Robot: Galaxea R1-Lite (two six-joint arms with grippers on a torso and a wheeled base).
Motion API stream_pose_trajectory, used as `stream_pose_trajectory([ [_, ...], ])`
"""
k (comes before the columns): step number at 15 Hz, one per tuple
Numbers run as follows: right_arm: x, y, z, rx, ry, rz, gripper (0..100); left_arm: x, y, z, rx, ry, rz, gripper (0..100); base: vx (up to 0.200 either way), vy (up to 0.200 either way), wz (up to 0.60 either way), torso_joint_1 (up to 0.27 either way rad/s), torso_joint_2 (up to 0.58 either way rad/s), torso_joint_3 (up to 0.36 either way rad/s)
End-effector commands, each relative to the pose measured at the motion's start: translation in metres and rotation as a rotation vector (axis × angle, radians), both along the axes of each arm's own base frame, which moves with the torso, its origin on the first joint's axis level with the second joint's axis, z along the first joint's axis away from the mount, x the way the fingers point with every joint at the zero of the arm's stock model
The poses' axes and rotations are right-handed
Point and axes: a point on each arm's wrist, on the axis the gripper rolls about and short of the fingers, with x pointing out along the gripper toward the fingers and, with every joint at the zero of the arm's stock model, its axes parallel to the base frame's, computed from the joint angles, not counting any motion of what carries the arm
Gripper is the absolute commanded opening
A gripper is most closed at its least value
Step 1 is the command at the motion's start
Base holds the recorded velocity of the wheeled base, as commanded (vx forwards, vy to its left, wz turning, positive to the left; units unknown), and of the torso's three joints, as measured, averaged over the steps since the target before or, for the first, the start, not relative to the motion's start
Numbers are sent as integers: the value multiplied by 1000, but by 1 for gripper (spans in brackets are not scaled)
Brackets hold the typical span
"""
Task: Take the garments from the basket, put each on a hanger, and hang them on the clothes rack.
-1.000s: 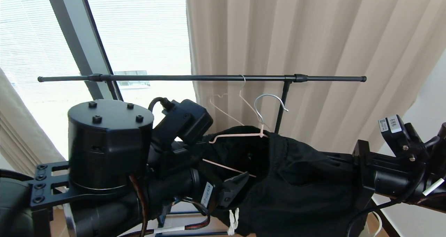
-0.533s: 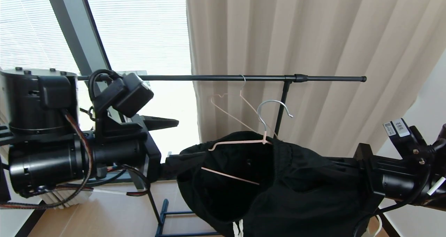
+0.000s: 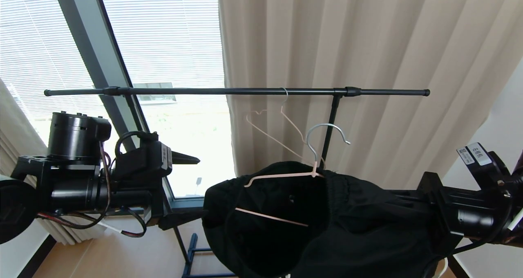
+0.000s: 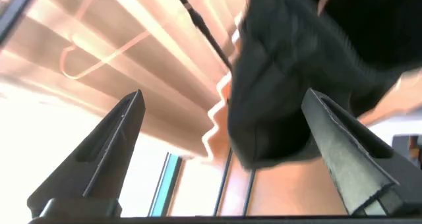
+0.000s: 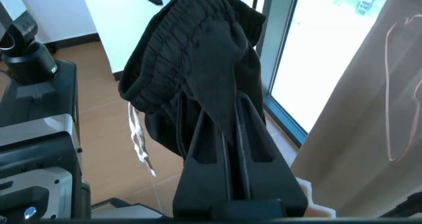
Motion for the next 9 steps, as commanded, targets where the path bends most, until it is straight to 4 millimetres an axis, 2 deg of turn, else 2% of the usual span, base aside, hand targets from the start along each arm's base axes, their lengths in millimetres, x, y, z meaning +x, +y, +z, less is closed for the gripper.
stream_pose_trajectory([
  [1, 0, 0, 0, 0, -2, 0, 0, 10, -5, -16, 27, 41, -21, 100, 0, 0, 0, 0, 0, 0],
  [3, 0, 0, 0, 0, 0, 1, 0, 11, -17, -21, 35, 49, -66, 100, 0, 0, 0, 0, 0, 0],
  [6, -2, -1, -3, -6, 0, 6, 0, 23, -28, -18, 29, 36, -82, 100, 0, 0, 0, 0, 0, 0],
  [9, -6, 0, -4, -2, -14, 73, 0, 25, -46, -9, -22, 81, -80, 100, 0, 0, 0, 0, 0, 0],
])
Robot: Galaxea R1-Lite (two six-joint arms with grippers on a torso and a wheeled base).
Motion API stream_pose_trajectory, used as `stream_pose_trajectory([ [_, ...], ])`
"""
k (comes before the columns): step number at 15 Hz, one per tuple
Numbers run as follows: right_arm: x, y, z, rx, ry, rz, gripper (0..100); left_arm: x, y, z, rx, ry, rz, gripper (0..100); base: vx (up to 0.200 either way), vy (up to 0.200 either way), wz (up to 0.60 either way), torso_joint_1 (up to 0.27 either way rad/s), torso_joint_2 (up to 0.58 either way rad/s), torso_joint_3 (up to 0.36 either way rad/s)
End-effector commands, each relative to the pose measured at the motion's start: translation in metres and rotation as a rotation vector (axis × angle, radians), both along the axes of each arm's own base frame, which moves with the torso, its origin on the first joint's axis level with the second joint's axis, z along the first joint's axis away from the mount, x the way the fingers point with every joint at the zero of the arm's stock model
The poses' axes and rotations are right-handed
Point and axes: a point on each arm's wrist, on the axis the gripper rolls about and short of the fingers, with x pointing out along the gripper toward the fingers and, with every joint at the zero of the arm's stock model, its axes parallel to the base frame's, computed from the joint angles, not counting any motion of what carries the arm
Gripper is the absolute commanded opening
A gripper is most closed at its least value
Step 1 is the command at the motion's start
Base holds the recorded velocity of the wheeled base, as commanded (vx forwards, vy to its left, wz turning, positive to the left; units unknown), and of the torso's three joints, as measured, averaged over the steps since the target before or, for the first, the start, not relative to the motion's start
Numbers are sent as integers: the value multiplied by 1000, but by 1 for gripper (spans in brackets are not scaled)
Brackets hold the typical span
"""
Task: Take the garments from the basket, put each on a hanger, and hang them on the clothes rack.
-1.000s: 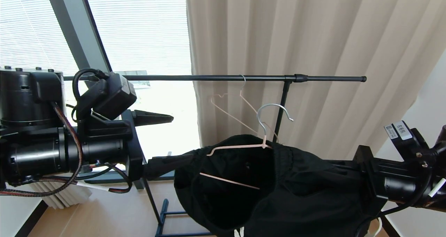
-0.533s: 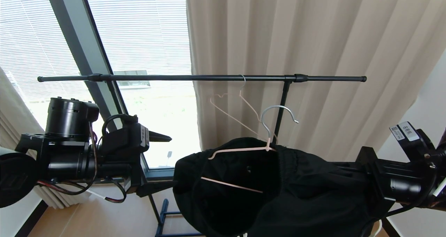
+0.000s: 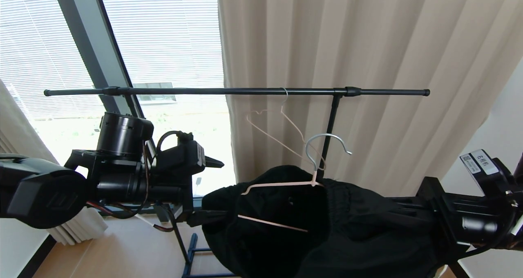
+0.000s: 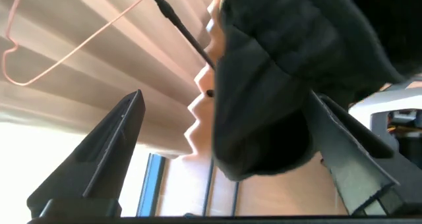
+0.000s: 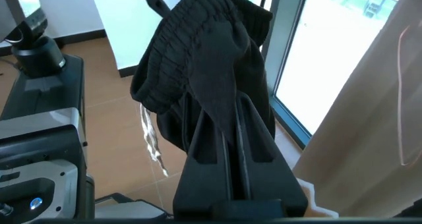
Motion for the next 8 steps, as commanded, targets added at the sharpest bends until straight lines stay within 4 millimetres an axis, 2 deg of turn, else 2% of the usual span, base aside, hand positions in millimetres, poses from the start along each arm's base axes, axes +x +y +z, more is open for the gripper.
stream_pose_trajectory([
  [1, -1, 0, -1, -2, -3, 6, 0, 3, -13, 3, -11, 11, -9, 100, 0, 0, 0, 0, 0, 0],
  [8, -3, 0, -3, -10, -14, 13, 0, -2, -41, 7, -42, 53, -61, 100, 0, 0, 0, 0, 0, 0],
])
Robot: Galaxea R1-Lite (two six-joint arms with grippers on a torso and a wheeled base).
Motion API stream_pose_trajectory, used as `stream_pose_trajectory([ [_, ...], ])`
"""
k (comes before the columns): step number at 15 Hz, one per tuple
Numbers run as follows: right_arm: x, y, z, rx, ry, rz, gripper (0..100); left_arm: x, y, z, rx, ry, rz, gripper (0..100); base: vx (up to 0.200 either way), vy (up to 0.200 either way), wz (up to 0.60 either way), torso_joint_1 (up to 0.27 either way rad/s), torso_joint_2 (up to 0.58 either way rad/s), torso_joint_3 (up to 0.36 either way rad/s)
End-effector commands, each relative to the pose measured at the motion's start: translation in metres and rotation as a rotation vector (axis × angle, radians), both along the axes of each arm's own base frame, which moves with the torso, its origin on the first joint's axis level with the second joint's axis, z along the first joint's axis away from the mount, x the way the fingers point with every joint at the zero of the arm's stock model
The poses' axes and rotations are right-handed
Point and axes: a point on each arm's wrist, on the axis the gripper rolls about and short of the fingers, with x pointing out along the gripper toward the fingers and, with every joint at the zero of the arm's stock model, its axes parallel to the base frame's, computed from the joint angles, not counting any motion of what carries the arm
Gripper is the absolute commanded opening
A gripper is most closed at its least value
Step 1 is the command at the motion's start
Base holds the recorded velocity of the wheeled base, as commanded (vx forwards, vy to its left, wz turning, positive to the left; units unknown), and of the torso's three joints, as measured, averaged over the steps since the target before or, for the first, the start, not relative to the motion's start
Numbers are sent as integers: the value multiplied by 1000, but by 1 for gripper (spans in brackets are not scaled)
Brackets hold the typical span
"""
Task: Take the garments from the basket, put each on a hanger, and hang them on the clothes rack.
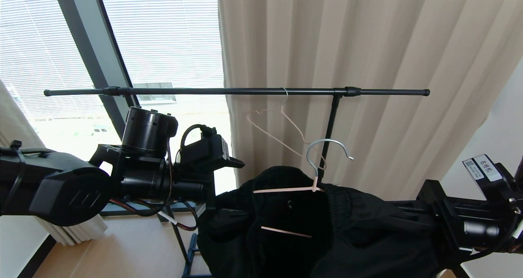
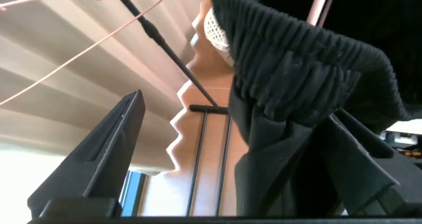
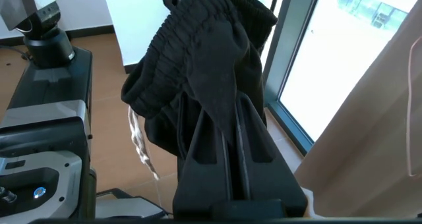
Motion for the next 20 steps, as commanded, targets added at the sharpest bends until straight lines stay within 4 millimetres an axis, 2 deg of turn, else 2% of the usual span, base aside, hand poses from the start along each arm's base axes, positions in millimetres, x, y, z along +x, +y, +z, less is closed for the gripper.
stream_pose_trajectory([
  [1, -1, 0, 0, 3, 2, 13, 0, -4, -11, 0, -6, 15, -29, 100, 0, 0, 0, 0, 0, 0],
  [4, -2, 0, 1, 8, -2, 31, 0, -8, -20, -4, 2, 31, -60, 100, 0, 0, 0, 0, 0, 0],
  [15, -7, -1, 6, 15, -27, 45, 0, -20, -28, -15, 23, 67, -102, 100, 0, 0, 0, 0, 0, 0],
  [16, -7, -1, 6, 16, -27, 49, 0, -20, -29, -16, 27, 70, -103, 0, 0, 0, 0, 0, 0, 0],
  [20, -8, -1, 7, 16, -30, 48, 0, -22, -29, -15, 29, 65, -102, 0, 0, 0, 0, 0, 0, 0],
])
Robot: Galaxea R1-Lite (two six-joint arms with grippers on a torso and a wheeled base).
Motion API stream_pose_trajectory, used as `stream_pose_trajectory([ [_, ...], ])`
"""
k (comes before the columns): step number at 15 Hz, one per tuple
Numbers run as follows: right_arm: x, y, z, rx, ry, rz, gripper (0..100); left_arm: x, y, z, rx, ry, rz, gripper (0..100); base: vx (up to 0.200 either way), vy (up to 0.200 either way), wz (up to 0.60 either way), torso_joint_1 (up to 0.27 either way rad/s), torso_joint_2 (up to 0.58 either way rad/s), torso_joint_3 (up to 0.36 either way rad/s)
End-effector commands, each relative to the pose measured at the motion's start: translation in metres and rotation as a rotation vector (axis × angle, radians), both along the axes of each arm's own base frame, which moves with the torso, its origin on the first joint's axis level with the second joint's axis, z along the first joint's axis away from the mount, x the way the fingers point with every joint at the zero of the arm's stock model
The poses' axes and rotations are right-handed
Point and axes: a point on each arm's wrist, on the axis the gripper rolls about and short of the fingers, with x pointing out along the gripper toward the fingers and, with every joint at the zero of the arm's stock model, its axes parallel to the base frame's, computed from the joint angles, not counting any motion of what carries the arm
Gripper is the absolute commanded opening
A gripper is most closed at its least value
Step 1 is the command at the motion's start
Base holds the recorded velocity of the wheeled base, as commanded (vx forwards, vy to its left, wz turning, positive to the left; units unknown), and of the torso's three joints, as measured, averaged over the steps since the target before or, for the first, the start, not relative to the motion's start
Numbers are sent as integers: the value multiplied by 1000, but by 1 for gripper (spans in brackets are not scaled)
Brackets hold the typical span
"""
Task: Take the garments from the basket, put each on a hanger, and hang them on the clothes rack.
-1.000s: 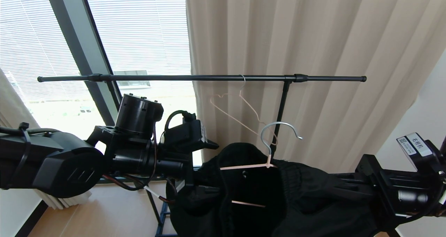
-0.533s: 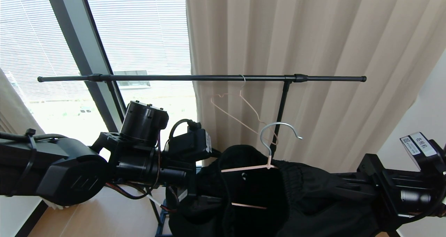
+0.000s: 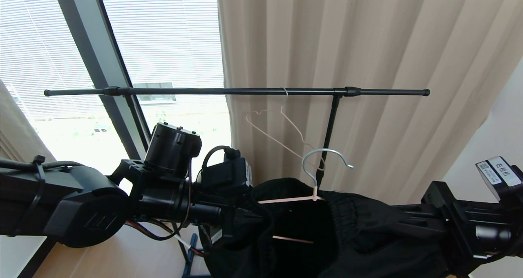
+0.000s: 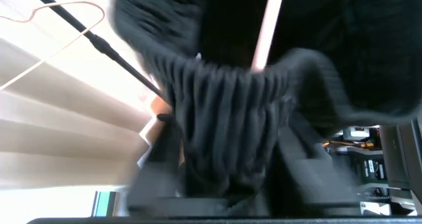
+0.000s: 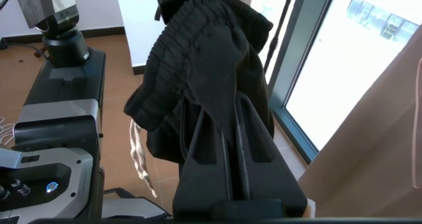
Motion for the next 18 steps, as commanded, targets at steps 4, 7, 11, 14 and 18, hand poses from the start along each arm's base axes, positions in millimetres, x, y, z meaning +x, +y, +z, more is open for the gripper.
stream_pose_trajectory([
  [4, 3, 1, 2, 0, -6, -10, 0, -3, 2, 4, -7, -5, 5, 0, 0, 0, 0, 0, 0, 0],
  [7, 3, 1, 1, -2, -4, -11, 0, -3, 4, 4, -7, -2, 11, 0, 0, 0, 0, 0, 0, 0],
  [11, 7, -6, -1, -6, -1, -49, 100, -1, 10, 9, -28, 13, 53, 0, 0, 0, 0, 0, 0, 0],
  [14, 11, -14, 0, -5, -7, -92, 100, -3, 24, 16, -44, 2, 95, 0, 0, 0, 0, 0, 0, 0],
  [18, 12, -16, 0, -17, -42, -99, 100, -6, 33, 18, -54, 24, 132, 0, 0, 0, 0, 0, 0, 0],
])
